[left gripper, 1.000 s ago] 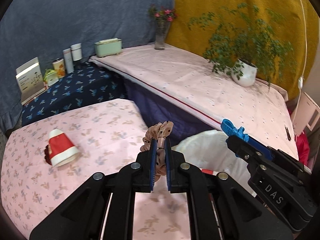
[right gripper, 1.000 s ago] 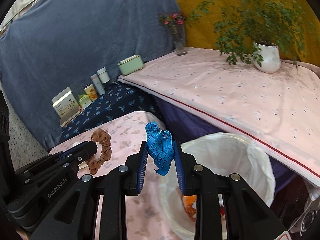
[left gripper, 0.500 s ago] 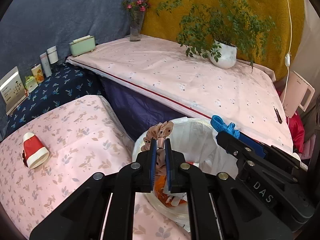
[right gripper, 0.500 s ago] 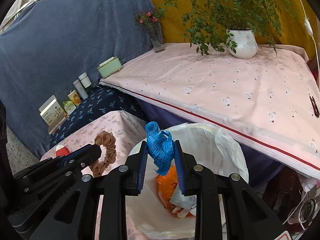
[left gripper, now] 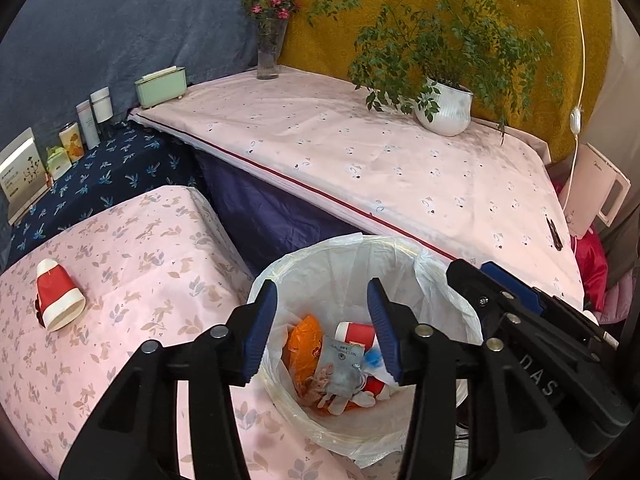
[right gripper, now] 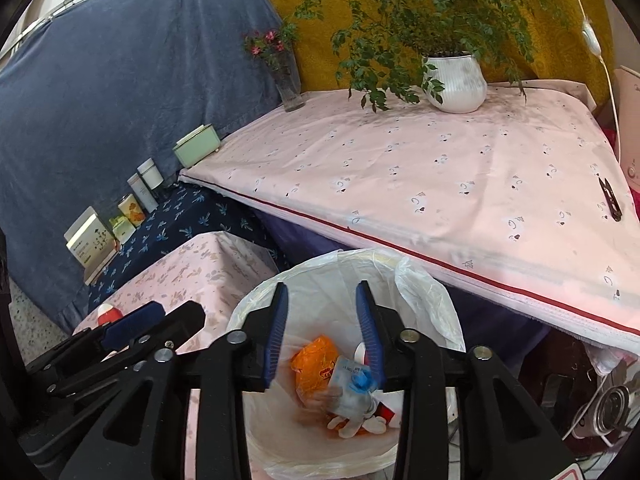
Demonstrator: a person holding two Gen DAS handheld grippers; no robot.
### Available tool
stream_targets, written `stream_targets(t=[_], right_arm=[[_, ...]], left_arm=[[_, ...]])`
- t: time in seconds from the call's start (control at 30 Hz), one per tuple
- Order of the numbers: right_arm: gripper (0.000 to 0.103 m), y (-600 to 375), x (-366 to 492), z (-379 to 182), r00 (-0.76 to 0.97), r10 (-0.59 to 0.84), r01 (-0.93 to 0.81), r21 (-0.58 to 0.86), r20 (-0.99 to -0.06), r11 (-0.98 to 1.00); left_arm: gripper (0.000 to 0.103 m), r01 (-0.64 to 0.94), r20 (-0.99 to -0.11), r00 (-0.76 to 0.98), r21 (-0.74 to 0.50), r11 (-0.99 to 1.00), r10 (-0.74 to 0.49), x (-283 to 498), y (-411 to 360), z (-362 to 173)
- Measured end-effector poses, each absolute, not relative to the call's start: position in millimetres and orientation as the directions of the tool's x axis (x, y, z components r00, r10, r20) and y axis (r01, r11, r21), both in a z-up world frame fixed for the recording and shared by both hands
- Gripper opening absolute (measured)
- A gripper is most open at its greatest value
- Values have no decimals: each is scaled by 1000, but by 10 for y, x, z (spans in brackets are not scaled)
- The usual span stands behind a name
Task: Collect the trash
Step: 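Carry blue cloth and scrunchie over the white bin and open both tools, then move both tools back to the red-and-white cup and dark red scrunchie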
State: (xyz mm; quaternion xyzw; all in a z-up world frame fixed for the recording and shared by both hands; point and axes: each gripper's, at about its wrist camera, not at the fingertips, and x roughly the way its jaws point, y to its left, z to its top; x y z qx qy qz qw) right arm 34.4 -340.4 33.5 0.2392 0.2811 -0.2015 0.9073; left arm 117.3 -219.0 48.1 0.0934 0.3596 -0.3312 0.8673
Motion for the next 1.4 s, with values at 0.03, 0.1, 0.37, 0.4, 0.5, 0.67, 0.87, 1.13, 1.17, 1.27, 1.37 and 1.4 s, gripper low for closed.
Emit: stream_targets(t=[0.03, 0.1, 0.37, 0.4, 0.5, 0.67, 0.87, 1.13, 1.17, 1.27, 1.37, 1.4], right_arm=[[41, -3410, 335, 342, 762, -235, 502, 323, -603, 802], [42, -3405, 331, 366, 765, -239, 501, 321, -598, 804], [47, -3333, 371, 437, 772, -239, 488, 308, -589, 817], [48, -3314, 376, 446, 773, -241, 487, 305, -587, 819], [49, -3264, 397, 476, 774, -247, 484, 292, -584, 825], [53, -3163, 437, 492, 775, -247, 474, 277, -581, 836], [54, -2971, 557, 484, 778, -220, 441, 262, -588, 859], [55, -2607, 802, 482, 782, -175, 384, 242, -598, 891], [55, -2544, 844, 478, 782, -165, 374, 241, -601, 896], [55, -2365, 953, 455, 783, -134, 342, 242, -607, 908], [55, -2164, 1066, 420, 781, -105, 313, 240, -615, 919], [55, -2098, 1102, 411, 780, -99, 305, 238, -617, 922]], left_arm=[[49, 641, -684, 526, -74, 764, -506, 1175, -2181, 488], [50, 641, -678, 536, -61, 765, -503, 1169, -2160, 503], [50, 620, -676, 548, -68, 782, -493, 1233, -2032, 526], [50, 615, -676, 550, -69, 785, -490, 1243, -2010, 528], [50, 604, -677, 556, -71, 794, -483, 1272, -1940, 524], [50, 577, -679, 566, -78, 813, -468, 1340, -1770, 503], [50, 537, -682, 581, -88, 839, -444, 1452, -1502, 458], [54, 463, -686, 608, -102, 880, -399, 1638, -1027, 390], [55, 450, -687, 613, -103, 887, -391, 1669, -948, 379], [58, 417, -685, 630, -99, 903, -366, 1752, -726, 351], [58, 379, -688, 644, -95, 920, -336, 1846, -488, 313], [58, 366, -689, 648, -93, 926, -325, 1877, -406, 301]])
